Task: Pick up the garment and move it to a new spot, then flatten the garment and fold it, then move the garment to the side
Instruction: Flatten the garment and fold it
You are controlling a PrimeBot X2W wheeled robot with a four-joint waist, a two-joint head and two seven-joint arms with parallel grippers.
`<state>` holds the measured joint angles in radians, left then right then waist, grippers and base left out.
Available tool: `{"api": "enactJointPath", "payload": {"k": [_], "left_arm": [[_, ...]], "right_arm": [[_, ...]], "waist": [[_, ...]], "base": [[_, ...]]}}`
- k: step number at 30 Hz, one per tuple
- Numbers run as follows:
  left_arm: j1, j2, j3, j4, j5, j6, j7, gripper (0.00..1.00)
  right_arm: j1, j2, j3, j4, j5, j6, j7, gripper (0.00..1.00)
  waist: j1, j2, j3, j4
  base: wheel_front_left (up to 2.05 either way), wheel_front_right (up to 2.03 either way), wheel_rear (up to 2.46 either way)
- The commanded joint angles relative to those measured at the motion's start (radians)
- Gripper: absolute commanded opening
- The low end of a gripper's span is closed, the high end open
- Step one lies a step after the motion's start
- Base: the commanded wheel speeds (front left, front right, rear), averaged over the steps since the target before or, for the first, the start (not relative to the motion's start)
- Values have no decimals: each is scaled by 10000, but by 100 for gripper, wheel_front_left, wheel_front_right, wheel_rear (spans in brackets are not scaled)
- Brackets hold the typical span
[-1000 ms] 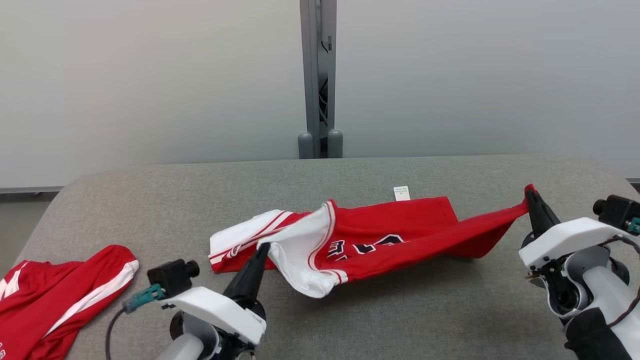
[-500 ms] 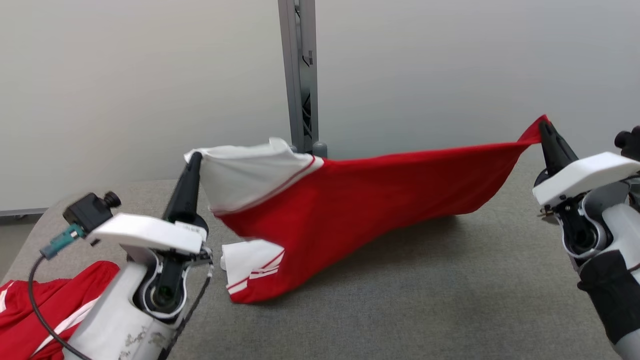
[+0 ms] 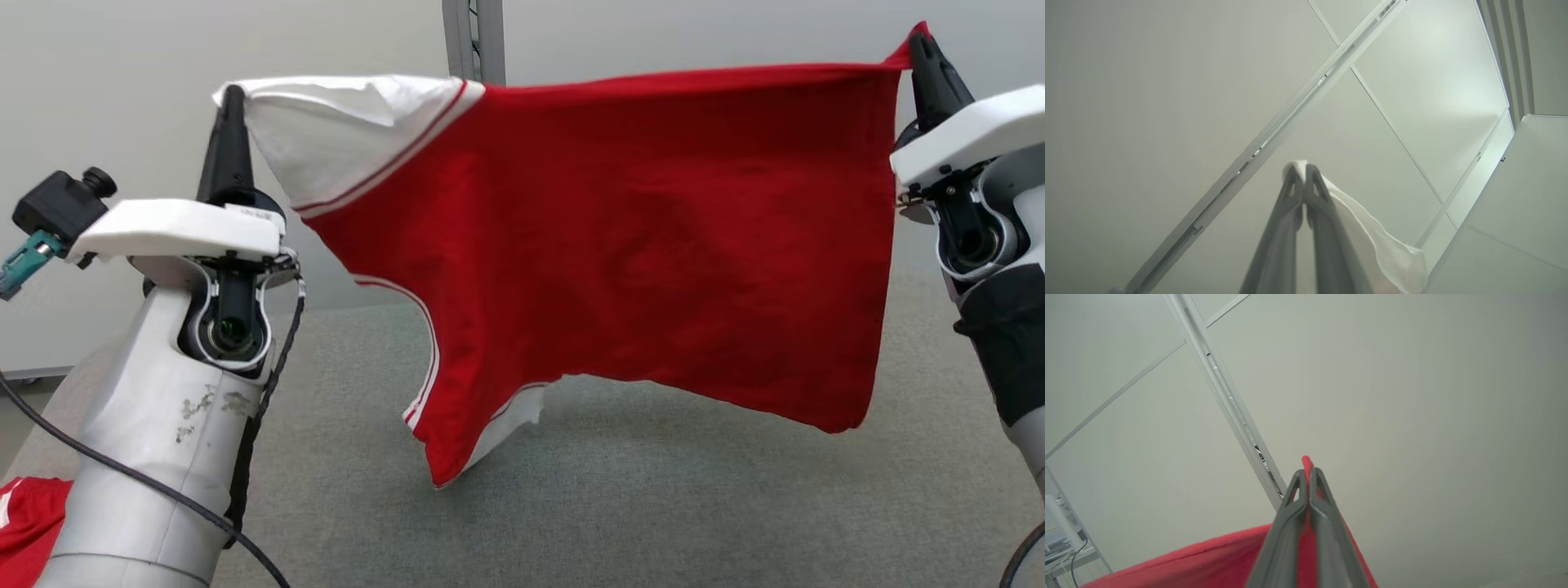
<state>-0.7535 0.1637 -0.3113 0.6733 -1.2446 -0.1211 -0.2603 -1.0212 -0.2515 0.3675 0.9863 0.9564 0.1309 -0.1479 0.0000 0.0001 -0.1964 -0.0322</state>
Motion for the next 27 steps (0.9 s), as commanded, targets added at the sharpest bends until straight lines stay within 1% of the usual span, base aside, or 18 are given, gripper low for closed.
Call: {"api": "enactJointPath", "payload": {"k": [1, 3, 7, 12, 18, 23, 27], "left_arm": [[-225, -13, 333, 171, 115, 104, -66, 0], [-457, -204, 706, 480, 344, 178, -59, 0], [-836, -377, 1226, 1015, 854, 256, -60, 0], [-1048, -581, 1285, 1555, 1198, 122, -61, 0], [-1335, -611, 1220, 2050, 1411, 6, -60, 0], [-2005, -480, 1028, 2560, 1609, 32, 123, 0], [-3225, -314, 974, 3007, 1729, 273, 434, 0]], "right_arm": [[-208, 0, 84, 168, -98, -3, 37, 0], [-496, 55, 206, 408, -154, -3, 65, 0], [-893, 124, 365, 785, -122, -4, 17, 0], [-926, 228, 511, 915, 136, -3, 0, 0], [-943, 220, 809, 1016, 243, -3, 49, 0], [-1417, 416, 1035, 1214, 175, -3, 40, 0], [-2383, 645, 1143, 1538, -3, -3, -54, 0]], "waist": [[0, -1, -17, 27], [0, -1, -21, 51], [0, -1, -3, 80], [0, -1, 19, 116], [0, -1, 292, 74], [0, -1, 1060, -73], [0, -1, 2281, -201]], "base": [[0, 0, 0], [0, 0, 0], [0, 0, 0], [0, 0, 0], [0, 0, 0], [0, 0, 0], [0, 0, 0]]}}
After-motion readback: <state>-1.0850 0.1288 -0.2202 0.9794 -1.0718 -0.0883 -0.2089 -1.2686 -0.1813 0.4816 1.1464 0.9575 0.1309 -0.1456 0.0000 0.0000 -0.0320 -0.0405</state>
